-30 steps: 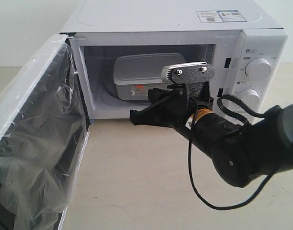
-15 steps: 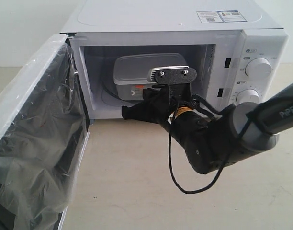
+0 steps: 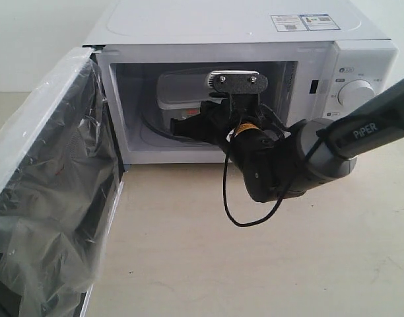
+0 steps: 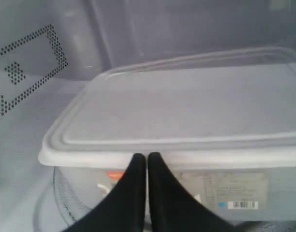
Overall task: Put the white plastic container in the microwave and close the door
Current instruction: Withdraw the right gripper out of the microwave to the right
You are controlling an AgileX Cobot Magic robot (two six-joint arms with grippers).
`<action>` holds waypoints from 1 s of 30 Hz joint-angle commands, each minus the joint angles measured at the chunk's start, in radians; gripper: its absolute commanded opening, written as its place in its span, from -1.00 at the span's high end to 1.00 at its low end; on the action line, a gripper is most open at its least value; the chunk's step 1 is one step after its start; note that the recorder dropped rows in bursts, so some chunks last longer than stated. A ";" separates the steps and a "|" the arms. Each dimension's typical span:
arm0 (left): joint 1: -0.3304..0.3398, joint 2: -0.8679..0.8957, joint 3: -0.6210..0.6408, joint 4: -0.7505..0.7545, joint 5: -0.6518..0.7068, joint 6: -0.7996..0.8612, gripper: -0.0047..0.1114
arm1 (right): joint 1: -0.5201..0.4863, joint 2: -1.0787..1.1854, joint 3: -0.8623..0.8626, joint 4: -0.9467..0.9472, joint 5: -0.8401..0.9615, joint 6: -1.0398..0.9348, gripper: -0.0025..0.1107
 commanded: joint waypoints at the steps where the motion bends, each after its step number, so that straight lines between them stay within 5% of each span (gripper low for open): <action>1: 0.004 -0.004 0.004 -0.002 -0.007 -0.013 0.84 | 0.000 -0.004 -0.009 -0.002 0.061 0.000 0.96; 16: 0.004 -0.004 0.004 -0.002 -0.007 -0.013 0.84 | 0.074 -0.340 0.445 0.007 -0.021 0.070 0.96; 30: 0.004 -0.004 0.004 -0.002 -0.007 -0.013 0.84 | 0.186 -0.946 0.629 0.038 0.542 0.125 0.96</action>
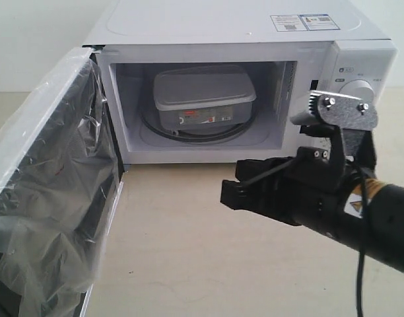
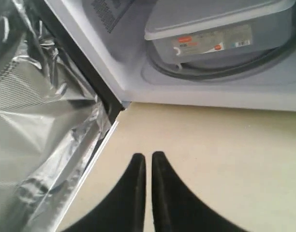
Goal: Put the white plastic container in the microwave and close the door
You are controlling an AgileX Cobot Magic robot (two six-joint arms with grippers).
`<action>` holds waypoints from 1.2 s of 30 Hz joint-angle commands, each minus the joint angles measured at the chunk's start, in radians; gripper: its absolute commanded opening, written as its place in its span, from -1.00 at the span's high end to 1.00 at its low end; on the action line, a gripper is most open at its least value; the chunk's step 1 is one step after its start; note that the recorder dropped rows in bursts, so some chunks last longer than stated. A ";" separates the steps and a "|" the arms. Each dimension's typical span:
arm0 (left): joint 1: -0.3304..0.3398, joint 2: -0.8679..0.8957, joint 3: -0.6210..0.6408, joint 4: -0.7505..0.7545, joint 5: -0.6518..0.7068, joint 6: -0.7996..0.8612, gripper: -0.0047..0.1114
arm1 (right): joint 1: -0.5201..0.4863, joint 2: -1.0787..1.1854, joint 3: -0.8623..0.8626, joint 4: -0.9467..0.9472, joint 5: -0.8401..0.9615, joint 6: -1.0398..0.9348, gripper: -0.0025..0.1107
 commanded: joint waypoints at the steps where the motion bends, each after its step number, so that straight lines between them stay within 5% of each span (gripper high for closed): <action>1: 0.004 -0.004 0.004 -0.002 -0.007 -0.013 0.84 | 0.003 -0.171 0.008 -0.002 0.211 -0.010 0.96; 19: 0.004 -0.004 0.004 -0.002 -0.007 -0.013 0.84 | 0.003 -0.725 0.008 -0.058 0.704 -0.048 0.96; 36: 0.004 -0.004 0.004 -0.002 -0.007 -0.013 0.84 | 0.003 -0.769 -0.057 -0.321 1.186 0.032 0.96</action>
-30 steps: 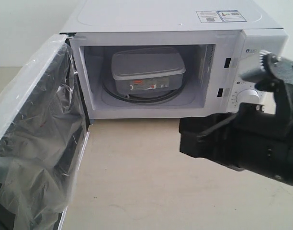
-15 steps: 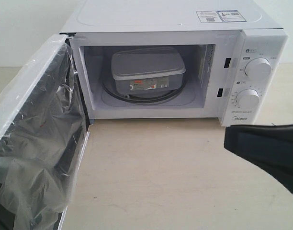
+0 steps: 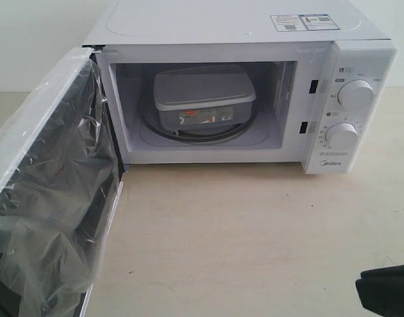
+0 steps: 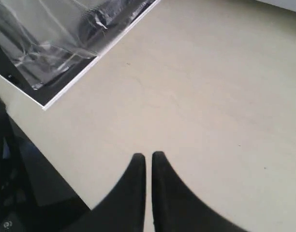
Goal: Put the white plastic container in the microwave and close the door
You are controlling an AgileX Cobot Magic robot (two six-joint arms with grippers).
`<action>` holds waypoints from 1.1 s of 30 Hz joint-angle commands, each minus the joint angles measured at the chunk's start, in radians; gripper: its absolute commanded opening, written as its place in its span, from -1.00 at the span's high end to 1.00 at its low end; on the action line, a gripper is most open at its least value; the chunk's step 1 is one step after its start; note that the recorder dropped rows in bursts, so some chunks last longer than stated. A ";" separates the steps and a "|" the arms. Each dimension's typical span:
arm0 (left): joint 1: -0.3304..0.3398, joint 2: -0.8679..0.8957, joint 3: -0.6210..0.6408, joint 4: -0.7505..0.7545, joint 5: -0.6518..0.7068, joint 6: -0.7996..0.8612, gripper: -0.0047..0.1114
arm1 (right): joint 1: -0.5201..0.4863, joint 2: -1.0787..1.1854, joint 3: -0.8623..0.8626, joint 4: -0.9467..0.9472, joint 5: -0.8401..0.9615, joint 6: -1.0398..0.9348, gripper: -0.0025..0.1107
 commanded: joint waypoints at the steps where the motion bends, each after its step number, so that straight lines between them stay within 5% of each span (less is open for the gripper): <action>1: 0.004 -0.004 0.004 -0.002 -0.007 -0.013 0.84 | 0.000 -0.005 -0.031 -0.113 0.064 0.085 0.96; 33: 0.004 -0.004 0.004 -0.002 -0.009 -0.013 0.84 | 0.000 -0.005 -0.032 -0.200 0.038 0.197 0.96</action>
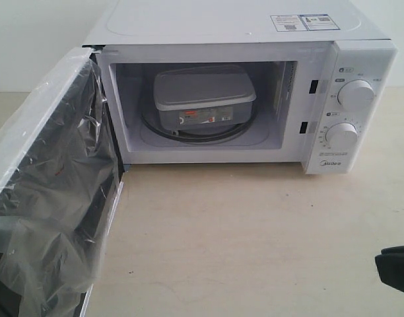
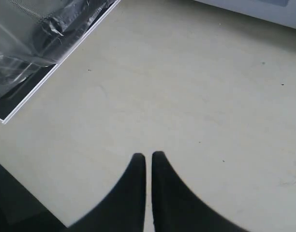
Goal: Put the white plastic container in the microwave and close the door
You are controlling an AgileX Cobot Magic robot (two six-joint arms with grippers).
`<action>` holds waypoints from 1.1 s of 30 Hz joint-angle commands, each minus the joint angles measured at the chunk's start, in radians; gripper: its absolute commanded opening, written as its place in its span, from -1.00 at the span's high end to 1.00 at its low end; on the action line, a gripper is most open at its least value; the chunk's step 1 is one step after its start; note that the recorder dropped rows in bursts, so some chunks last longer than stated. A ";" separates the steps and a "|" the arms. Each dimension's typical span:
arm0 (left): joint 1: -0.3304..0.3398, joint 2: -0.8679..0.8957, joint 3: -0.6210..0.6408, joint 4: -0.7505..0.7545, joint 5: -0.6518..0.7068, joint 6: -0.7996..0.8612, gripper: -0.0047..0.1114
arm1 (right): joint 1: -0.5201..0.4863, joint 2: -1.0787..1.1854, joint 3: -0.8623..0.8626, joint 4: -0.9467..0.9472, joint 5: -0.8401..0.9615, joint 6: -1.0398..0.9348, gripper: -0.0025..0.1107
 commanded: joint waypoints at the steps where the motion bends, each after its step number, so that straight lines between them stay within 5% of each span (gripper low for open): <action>1: 0.004 -0.004 0.004 -0.002 -0.019 -0.013 0.84 | 0.000 -0.004 -0.006 -0.001 -0.010 0.011 0.96; 2: 0.004 -0.004 0.004 -0.013 -0.040 -0.022 0.84 | 0.000 -0.004 -0.006 -0.001 -0.010 0.011 0.96; 6: 0.004 -0.004 0.004 -0.476 -0.152 -0.313 0.84 | 0.000 -0.004 -0.006 -0.001 -0.010 0.011 0.96; 9: 0.004 -0.004 -0.026 -0.530 -0.239 -0.364 0.84 | 0.000 -0.004 -0.006 -0.005 -0.010 0.011 0.96; 16: 0.004 0.060 -0.435 -0.505 0.370 -0.375 0.84 | 0.000 -0.004 -0.006 -0.005 -0.004 0.006 0.96; 18: 0.004 0.180 -0.617 -0.352 0.688 -0.384 0.84 | 0.000 -0.004 -0.006 -0.005 0.004 0.005 0.96; 22: 0.005 0.360 -0.803 -0.153 1.031 -0.451 0.84 | 0.000 -0.004 -0.006 -0.005 0.004 0.005 0.96; 27: 0.005 0.508 -0.951 -0.026 1.056 -0.482 0.84 | 0.000 -0.004 -0.006 -0.005 0.004 0.002 0.96; 33: 0.005 0.663 -0.966 -0.156 1.056 -0.314 0.84 | 0.000 -0.004 -0.006 -0.005 0.004 0.002 0.96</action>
